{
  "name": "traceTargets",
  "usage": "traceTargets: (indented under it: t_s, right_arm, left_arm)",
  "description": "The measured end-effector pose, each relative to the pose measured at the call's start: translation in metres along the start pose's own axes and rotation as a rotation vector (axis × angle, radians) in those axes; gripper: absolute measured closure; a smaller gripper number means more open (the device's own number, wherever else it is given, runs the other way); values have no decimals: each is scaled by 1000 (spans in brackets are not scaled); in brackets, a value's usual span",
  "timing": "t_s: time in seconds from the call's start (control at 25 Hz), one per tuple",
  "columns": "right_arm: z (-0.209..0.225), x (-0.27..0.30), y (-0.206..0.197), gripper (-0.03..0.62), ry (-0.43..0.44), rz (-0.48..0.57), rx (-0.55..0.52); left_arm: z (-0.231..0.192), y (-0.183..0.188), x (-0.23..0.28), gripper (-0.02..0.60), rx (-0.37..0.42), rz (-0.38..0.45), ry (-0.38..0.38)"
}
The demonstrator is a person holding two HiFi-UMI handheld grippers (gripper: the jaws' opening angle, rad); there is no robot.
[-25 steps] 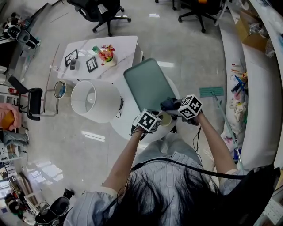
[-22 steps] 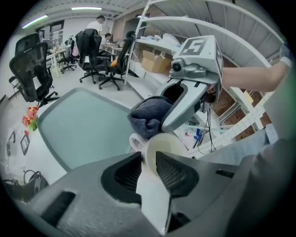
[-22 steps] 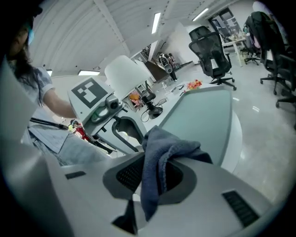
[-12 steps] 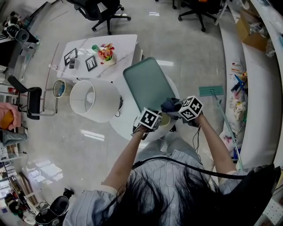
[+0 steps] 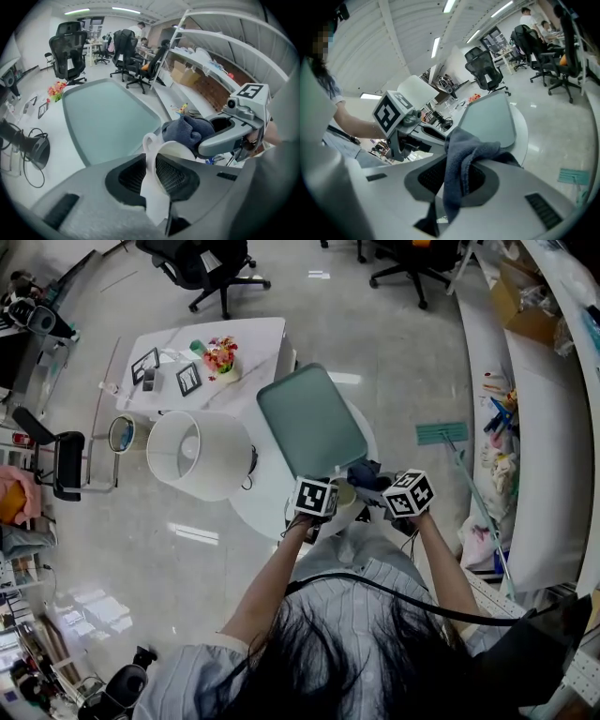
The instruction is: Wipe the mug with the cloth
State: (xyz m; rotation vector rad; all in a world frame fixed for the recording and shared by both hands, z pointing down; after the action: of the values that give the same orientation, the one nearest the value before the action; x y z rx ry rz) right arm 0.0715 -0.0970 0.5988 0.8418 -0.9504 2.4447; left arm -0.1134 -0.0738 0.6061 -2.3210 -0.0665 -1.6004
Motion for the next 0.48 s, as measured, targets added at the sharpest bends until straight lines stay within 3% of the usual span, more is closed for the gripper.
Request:
traceTargets:
  t_s: [0.2,0.48]
  right_arm:
    - [-10,-4,-16,514,-40,78,78]
    - [-15,-9,-26,514,-85,128,126]
  left_arm:
    - [1,-8,0,506,-137,46,-3]
    - [0,-17,2,506,-421,93,-59]
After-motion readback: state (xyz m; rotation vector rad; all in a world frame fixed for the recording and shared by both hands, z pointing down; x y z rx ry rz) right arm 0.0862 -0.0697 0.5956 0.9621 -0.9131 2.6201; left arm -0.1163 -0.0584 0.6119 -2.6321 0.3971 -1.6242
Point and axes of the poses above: the fingertips, and each gripper's own axes: x forward along the fingers, z to its right, y out of its top, the point moved 10 cm from there along -x, backward along the fingers, and after that the axes turned 10 degrees about -z, right-handed, at the moved point
